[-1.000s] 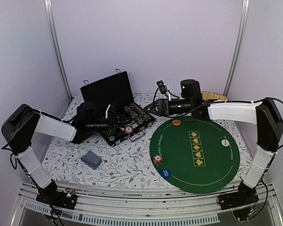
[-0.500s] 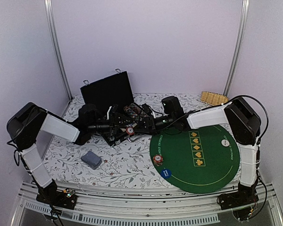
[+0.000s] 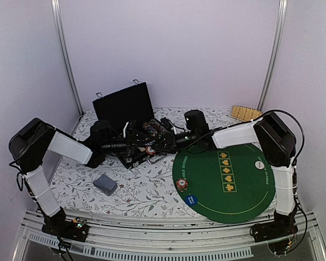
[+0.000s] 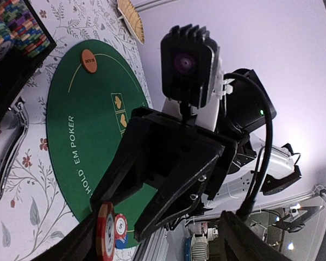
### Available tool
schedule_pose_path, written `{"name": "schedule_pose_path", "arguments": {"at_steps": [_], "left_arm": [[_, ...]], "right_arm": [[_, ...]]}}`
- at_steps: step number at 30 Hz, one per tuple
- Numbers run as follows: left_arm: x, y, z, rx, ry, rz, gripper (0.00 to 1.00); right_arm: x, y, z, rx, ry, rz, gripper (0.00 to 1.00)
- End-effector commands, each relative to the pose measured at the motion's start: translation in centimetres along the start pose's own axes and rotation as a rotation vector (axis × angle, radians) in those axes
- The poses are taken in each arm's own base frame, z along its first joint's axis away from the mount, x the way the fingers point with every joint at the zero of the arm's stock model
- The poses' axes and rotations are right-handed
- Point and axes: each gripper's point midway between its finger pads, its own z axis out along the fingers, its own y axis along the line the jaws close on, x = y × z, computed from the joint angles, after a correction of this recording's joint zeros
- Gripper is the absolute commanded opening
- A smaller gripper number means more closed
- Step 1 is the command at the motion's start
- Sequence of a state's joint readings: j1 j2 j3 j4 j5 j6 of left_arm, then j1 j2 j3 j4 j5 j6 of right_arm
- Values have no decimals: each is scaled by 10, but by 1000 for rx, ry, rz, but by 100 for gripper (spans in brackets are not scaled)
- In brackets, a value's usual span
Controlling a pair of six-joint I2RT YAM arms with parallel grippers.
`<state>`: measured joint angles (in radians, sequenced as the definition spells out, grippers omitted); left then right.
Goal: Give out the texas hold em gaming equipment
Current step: Pass from the left arm to the right
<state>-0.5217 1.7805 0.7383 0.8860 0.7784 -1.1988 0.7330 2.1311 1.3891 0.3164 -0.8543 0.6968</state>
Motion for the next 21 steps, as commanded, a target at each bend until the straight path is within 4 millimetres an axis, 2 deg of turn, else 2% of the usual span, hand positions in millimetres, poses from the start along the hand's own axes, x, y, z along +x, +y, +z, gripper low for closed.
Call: {"name": "schedule_pose_path", "arguments": {"at_steps": [1,4,6,8,13,17,21], "left_arm": [[-1,-6,0,28,4,25,73],[-2,-7,0,31,3,29,73],[-2,-7,1,30,3,29,73],[-2,-7,1,31,4,27,73],[-3,-8,-2,28,0,34,73],[-6,-2,-8,-13,-18,51,75],[-13,7,-20,-126,-42,103,77]], "right_arm": [[-5,3,7,-30,4,-15,29],[-4,3,8,-32,9,-9,20],[-3,3,7,-37,14,-5,9],[-3,6,6,-39,17,-7,4],[-7,18,-6,-46,16,-34,2],[-8,28,-31,-37,14,-53,2],[12,28,-61,37,79,-39,2]]}}
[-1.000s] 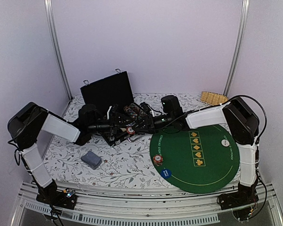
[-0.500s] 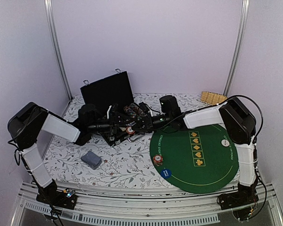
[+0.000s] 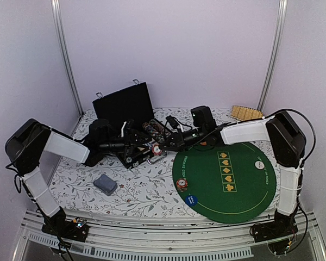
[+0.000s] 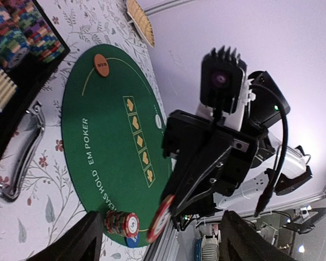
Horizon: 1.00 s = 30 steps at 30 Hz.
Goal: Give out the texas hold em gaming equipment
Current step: Pass from the left arm to the right, then place the poker chip in the small blind area.
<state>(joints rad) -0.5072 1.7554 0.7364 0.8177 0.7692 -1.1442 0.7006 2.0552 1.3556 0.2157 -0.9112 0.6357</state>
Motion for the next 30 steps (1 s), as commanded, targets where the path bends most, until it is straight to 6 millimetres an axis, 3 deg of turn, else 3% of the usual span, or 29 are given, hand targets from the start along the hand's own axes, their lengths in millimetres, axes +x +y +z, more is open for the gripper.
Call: {"name": "schedule_pose_path", "arguments": {"at_steps": [1,6,9,22,30], "left_arm": [[-13,4,-17,-125,-42,106,77],[-27,4,-30,-286,-63,238,79],[-31,1,-33,-313,-68,274,80],[-23,12,-33,-336,-42,256,80],[-23,12,-32,-333,-36,255,80]], "right_arm": [[17,15,-43,64,63,-52,2],[71,6,-65,117,221,6,2],[91,2,-68,115,283,32,2],[125,-32,-67,185,400,107,2],[130,-41,-62,191,415,113,3]]}}
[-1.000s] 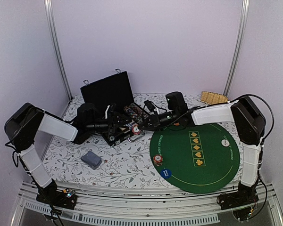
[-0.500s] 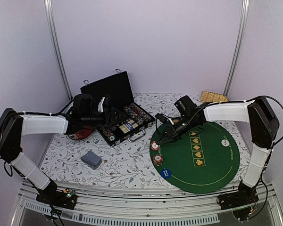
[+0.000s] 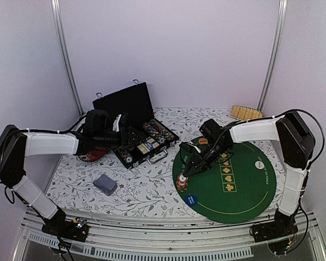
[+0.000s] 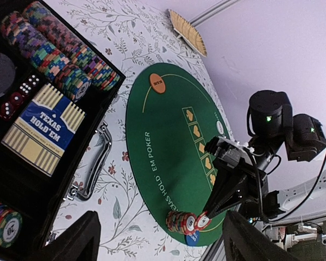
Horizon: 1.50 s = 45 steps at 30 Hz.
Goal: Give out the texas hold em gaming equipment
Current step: Place the poker chip in the small blind area, then adjust the poker chips pile in the small blind area.
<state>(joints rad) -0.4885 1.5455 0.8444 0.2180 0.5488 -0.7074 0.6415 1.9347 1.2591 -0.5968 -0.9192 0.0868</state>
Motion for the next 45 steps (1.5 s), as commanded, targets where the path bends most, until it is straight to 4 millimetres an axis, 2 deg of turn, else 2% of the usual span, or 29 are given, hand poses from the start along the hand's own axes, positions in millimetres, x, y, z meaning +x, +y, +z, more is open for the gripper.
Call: {"name": "schedule_pose_path", "arguments": {"at_steps": [1,8,19,24,27,29,30,31,33,37,45], "left_arm": [[1,6,1,-10,9,1,80],[1,5,1,-8,11,4,80],[2,5,0,-7,13,4,80],[2,5,1,-6,12,6,80],[2,5,1,-5,14,8,80],[2,5,1,-6,14,10,80],[2,5,1,-7,15,11,80],[2,6,1,-10,17,9,80],[2,7,1,-17,20,9,80],[1,10,1,-41,22,13,80],[1,10,-1,-46,19,23,80]], "right_arm": [[4,-6,9,-3,26,-4,2],[2,-12,9,23,25,-5,5],[-3,-16,9,53,16,-5,18],[-7,-26,4,184,12,-16,35],[-10,-25,1,248,7,-50,51],[-14,-21,0,327,-1,-94,70],[-17,-19,0,375,-7,-120,90],[-20,-16,-2,427,-19,-150,99],[-26,-14,-4,542,-47,-200,99],[-25,-9,1,686,-53,-275,99],[-6,-21,31,803,65,-317,99]]}}
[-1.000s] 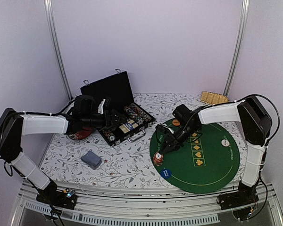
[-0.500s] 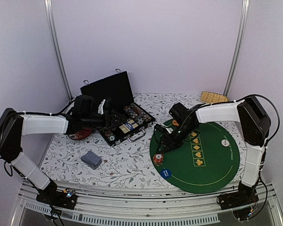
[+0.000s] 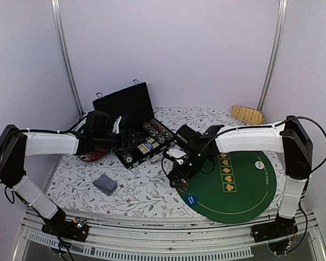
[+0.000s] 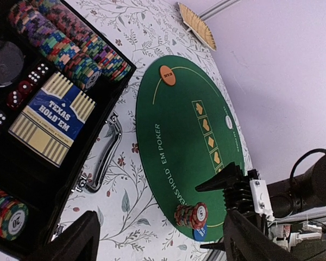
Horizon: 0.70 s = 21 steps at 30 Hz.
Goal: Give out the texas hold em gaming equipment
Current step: Adjust the poker chips pile in the small blind area.
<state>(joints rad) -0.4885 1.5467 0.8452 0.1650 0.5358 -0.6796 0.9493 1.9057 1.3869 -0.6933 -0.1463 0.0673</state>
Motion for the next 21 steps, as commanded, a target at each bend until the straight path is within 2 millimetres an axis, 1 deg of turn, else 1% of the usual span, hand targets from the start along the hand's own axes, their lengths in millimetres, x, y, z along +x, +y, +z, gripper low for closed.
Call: {"name": "schedule_pose_path", "arguments": {"at_steps": [1,4,6,8,10,12,15,19,21], "left_arm": [[-6,2,-1,-7,-7,21,80],[-3,2,0,-4,1,19,80],[-2,3,1,-5,4,18,80],[-1,4,1,-5,4,19,80],[-1,4,1,-6,5,19,80],[0,5,1,-8,6,18,80],[1,6,2,-7,8,18,80],[2,7,2,-7,7,17,80],[2,7,1,-7,5,17,80]], "right_arm": [[6,-10,16,144,67,-41,99],[9,-15,26,213,111,-58,99],[9,-12,31,220,120,-69,99],[10,-8,36,212,134,-86,97],[13,-8,40,226,154,-93,93],[19,-13,44,253,182,-93,82],[25,-14,48,261,212,-91,64],[29,-12,50,265,224,-92,52],[29,-12,51,262,220,-90,43]]}}
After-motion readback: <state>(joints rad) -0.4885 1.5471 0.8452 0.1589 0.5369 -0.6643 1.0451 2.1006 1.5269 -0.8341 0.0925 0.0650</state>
